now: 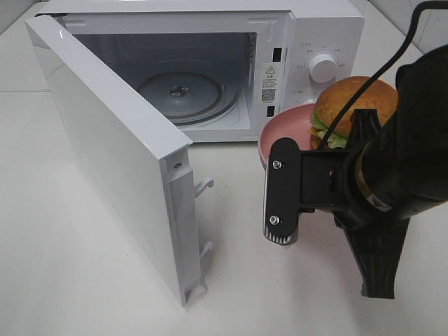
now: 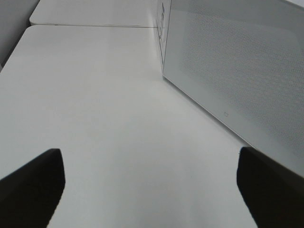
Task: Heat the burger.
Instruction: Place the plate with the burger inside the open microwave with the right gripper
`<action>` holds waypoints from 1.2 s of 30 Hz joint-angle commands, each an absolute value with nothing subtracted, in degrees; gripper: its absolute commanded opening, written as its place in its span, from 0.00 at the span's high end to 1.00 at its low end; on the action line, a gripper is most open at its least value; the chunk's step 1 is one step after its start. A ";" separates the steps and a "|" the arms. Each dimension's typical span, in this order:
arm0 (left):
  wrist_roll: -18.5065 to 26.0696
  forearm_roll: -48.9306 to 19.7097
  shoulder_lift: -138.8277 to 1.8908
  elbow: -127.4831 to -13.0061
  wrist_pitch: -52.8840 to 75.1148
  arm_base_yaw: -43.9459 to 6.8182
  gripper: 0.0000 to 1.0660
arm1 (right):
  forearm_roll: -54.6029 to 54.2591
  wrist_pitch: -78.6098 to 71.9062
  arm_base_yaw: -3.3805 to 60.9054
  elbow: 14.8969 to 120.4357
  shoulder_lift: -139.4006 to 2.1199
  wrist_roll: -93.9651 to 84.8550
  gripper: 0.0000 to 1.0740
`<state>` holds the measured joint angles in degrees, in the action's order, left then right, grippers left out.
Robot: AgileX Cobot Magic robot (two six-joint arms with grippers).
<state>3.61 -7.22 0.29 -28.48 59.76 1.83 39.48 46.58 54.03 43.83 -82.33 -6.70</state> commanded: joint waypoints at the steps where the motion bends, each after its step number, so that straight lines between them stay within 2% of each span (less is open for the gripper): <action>1: 3.61 -7.68 1.83 -28.30 59.47 2.12 0.16 | 43.43 44.40 54.26 43.89 -81.65 -8.71 0.98; 8: 3.61 -7.68 1.83 -28.30 59.47 2.12 0.16 | 43.54 38.04 54.26 43.89 -81.65 -17.07 0.98; 29: 3.61 -7.68 1.83 -28.30 59.47 2.12 0.16 | 43.49 25.04 53.97 43.89 -81.65 -25.44 0.98; 36: 3.61 -7.68 1.83 -28.30 59.47 2.12 0.16 | 37.93 18.85 47.78 43.89 -81.65 -39.19 0.98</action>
<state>3.61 -7.22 0.29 -28.48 59.76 1.83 38.10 22.92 49.68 43.60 -82.39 -33.75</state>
